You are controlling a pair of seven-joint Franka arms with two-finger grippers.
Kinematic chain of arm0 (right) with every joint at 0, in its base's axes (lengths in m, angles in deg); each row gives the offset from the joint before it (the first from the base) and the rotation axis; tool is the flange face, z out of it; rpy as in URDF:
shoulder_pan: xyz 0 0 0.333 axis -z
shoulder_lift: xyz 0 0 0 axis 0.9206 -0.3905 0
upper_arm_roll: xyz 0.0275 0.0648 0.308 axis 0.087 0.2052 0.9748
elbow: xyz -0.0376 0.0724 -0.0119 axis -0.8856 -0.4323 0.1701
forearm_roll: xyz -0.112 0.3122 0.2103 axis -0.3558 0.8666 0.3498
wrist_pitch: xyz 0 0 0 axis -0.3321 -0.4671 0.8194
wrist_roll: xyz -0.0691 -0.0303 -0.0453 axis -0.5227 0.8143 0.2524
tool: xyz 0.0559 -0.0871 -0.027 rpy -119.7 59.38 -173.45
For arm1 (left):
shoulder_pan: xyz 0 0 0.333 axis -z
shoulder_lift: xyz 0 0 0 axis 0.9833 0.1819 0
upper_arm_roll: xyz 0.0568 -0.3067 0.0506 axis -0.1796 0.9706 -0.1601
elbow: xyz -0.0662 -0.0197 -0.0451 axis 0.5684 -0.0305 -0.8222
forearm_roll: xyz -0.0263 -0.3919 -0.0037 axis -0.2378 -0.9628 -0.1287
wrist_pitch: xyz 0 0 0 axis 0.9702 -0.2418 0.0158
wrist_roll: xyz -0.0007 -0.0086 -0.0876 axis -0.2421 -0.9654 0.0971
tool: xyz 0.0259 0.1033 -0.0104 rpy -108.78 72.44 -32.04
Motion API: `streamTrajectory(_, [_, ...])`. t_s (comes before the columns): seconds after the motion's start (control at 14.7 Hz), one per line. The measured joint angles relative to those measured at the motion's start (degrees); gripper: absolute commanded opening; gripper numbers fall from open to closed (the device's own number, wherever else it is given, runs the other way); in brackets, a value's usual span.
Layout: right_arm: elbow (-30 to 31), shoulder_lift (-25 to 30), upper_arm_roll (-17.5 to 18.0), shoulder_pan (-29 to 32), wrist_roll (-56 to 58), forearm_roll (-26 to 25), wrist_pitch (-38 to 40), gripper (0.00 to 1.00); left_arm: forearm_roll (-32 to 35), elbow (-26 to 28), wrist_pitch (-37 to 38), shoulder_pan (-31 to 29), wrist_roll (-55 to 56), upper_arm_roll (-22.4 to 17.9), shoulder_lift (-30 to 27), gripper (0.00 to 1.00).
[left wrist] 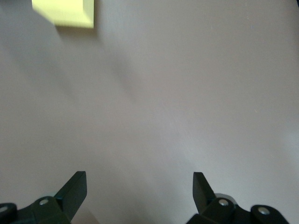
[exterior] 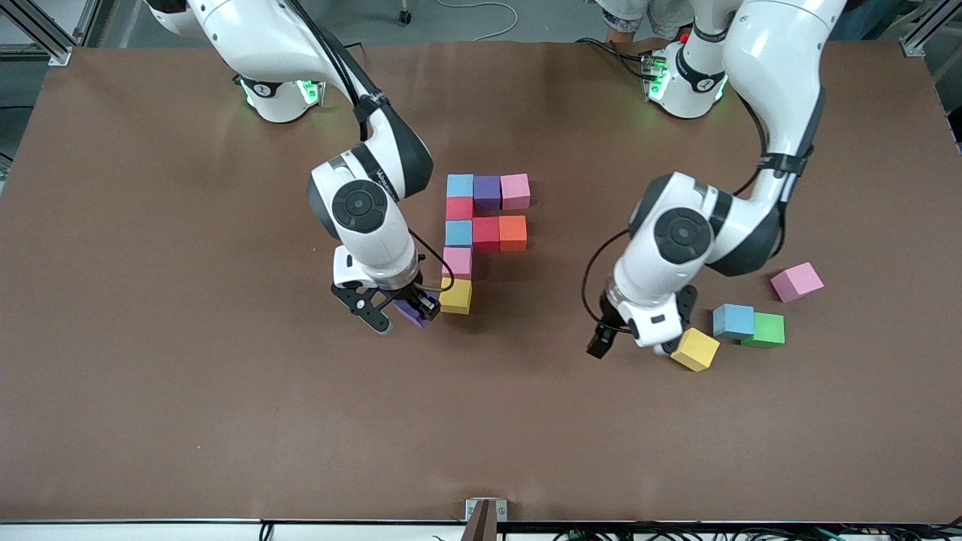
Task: Arrange 11 blocks into digit 3
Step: 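Reach the left gripper to the second yellow cube and grasp it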
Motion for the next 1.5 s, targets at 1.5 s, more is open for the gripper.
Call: streamTrajectory(1.5, [-21.89, -20.01, 0.97, -7.87, 18.28, 1.3, 3.46, 0.0, -6.06, -3.67, 1.1, -16.77, -30.5, -0.03, 9.56, 1.0])
